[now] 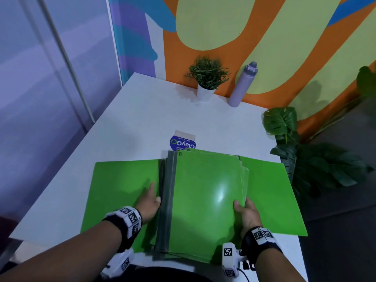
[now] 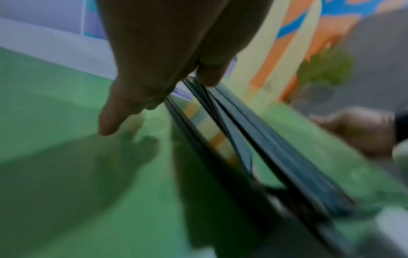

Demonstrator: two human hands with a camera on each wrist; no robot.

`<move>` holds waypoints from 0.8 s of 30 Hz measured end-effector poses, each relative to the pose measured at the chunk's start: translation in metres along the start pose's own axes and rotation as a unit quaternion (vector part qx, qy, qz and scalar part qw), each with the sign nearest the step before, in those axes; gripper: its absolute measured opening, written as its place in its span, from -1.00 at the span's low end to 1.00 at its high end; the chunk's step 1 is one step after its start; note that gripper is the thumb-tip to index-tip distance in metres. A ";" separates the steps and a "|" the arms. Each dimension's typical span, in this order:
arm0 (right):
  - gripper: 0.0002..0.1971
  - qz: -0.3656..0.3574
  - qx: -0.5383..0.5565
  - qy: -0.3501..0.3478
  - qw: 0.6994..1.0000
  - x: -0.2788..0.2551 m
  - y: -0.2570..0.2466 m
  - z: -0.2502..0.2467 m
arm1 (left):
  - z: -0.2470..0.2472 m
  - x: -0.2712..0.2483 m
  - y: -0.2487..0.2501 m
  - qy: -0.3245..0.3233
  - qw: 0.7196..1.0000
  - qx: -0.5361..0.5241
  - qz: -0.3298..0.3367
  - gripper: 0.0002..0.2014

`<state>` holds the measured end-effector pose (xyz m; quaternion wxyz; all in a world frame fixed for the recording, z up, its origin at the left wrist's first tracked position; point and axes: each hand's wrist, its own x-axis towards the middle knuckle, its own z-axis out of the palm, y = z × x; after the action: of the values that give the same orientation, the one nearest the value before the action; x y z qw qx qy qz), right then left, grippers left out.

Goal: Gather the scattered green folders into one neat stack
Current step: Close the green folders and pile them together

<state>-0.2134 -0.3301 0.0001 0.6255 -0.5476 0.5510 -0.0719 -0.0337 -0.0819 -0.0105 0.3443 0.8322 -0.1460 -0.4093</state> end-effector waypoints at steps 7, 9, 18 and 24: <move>-0.29 0.005 0.044 0.076 0.996 0.002 -0.007 -0.012 | -0.023 0.010 -0.073 0.057 0.928 0.363 -0.067 -0.06; -0.29 0.010 0.046 0.071 0.996 0.002 -0.008 -0.012 | -0.045 0.015 -0.081 0.146 0.906 0.391 -0.078 -0.12; -0.41 0.023 0.005 0.051 0.998 -0.011 0.004 0.009 | -0.058 0.024 -0.072 0.196 0.924 0.305 -0.123 -0.64; -0.51 0.030 0.010 0.059 0.998 -0.013 0.013 0.013 | -0.062 0.028 -0.070 0.158 0.930 0.306 -0.129 -0.74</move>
<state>-0.2153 -0.3083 -0.0052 0.5993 -0.5197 0.6021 -0.0910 0.0298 -0.0186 -0.0487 0.0362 0.9628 -0.0988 -0.2487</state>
